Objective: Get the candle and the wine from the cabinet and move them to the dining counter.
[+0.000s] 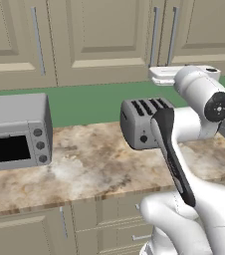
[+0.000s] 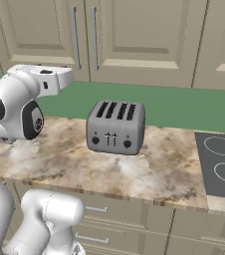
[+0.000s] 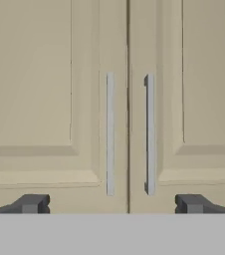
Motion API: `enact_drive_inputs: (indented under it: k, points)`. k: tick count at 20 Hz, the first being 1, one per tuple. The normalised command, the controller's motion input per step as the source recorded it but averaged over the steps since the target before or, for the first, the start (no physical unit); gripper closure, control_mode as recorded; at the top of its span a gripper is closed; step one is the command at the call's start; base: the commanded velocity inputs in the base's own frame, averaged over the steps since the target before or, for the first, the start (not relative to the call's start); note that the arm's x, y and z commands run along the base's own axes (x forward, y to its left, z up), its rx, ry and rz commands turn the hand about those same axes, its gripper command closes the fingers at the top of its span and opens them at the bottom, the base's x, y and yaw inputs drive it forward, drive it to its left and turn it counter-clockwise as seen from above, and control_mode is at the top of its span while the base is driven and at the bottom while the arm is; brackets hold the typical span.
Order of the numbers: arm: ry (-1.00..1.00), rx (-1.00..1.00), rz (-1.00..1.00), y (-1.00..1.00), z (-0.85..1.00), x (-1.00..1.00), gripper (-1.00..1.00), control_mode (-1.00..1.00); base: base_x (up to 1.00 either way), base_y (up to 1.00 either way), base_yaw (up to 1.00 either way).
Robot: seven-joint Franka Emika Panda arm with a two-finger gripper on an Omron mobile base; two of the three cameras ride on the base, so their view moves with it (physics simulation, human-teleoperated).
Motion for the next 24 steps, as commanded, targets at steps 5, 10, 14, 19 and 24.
enact_drive_inputs:
  k: [5,10,14,19,24]
  points:
    - [-0.03,0.00,0.01,0.00,0.09,0.25,-1.00,-1.00,0.00,0.00,0.00]
    - [-0.03,0.00,0.00,-0.05,0.14,0.21,-1.00,-1.00,0.00,0.00,0.00]
    - [-0.04,0.00,0.00,-0.04,0.08,0.23,-1.00,-1.00,0.00,0.00,0.00]
    - [-0.02,0.00,0.01,-0.03,0.02,0.26,-1.00,-1.00,0.00,0.00,0.00]
    - [-0.01,0.00,0.02,0.00,0.00,0.38,-1.00,-1.00,0.00,0.00,0.00]
